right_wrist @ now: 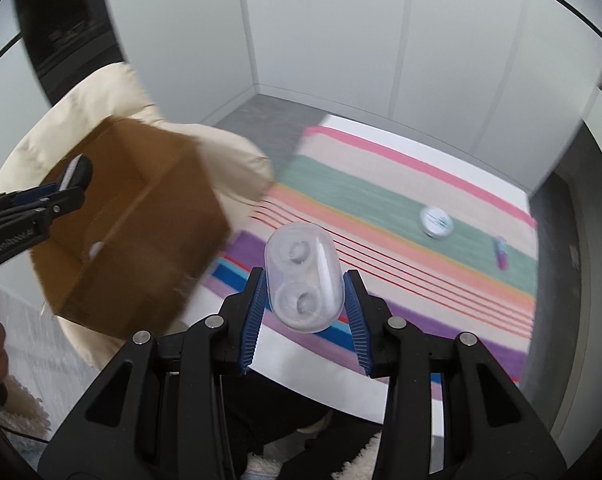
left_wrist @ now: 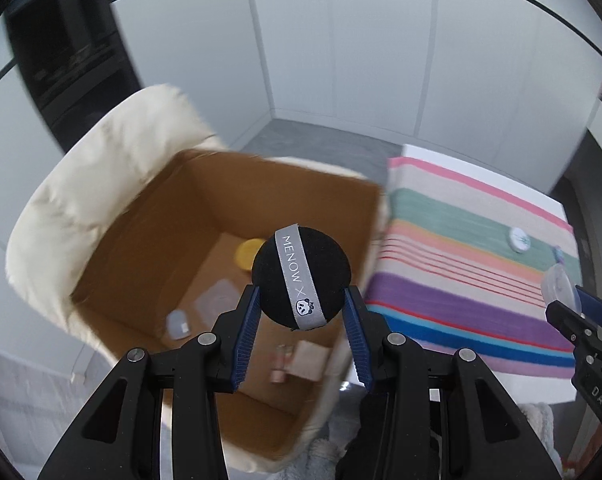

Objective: Organize objects
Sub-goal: 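Lift the black compact and clear case and carry them toward the box, then open the left tool over the box while the right tool releases the clear case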

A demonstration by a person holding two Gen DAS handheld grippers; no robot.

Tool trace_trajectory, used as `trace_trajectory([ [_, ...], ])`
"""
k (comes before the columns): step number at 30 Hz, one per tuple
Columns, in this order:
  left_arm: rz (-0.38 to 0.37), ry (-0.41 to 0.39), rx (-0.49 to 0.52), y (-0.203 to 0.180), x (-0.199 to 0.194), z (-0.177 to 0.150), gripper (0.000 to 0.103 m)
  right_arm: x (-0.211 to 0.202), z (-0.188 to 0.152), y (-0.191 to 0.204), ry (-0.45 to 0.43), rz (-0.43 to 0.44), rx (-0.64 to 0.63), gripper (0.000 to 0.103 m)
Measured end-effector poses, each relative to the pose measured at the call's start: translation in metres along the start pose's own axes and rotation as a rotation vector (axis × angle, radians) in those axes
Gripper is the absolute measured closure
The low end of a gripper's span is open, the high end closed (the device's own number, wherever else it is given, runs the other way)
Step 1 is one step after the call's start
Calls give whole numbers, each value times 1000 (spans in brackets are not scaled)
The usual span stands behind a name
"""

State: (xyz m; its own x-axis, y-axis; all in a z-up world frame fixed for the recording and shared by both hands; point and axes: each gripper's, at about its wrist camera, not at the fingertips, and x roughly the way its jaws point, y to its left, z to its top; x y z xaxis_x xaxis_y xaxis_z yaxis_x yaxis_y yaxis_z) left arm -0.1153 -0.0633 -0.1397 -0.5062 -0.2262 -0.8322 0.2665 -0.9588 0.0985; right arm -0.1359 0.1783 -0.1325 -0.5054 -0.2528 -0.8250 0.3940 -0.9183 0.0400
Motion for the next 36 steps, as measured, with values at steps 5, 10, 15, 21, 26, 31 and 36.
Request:
trace_trajectory([
  [5,42,30,-50,38,11,-9,60,8,19,58,-19,77,-96,62],
  [10,87,76,-104,80,23,-22,60,18,33,109,-18,133,-175,62],
  [15,130,83,-141,114,28,-28,60,30,44,161,-11,179,-253,62],
  [21,124,87,-206,144,25,-31,56,49,47,202,8,207,-288,62],
  [26,112,97,-196,138,28,-29,57,57,44,216,23,212,-299,62],
  [31,127,103,-192,136,25,-28,35,61,46,212,38,184,-258,43],
  [36,107,84,-226,144,18,-29,12,59,50,186,47,186,-165,21],
])
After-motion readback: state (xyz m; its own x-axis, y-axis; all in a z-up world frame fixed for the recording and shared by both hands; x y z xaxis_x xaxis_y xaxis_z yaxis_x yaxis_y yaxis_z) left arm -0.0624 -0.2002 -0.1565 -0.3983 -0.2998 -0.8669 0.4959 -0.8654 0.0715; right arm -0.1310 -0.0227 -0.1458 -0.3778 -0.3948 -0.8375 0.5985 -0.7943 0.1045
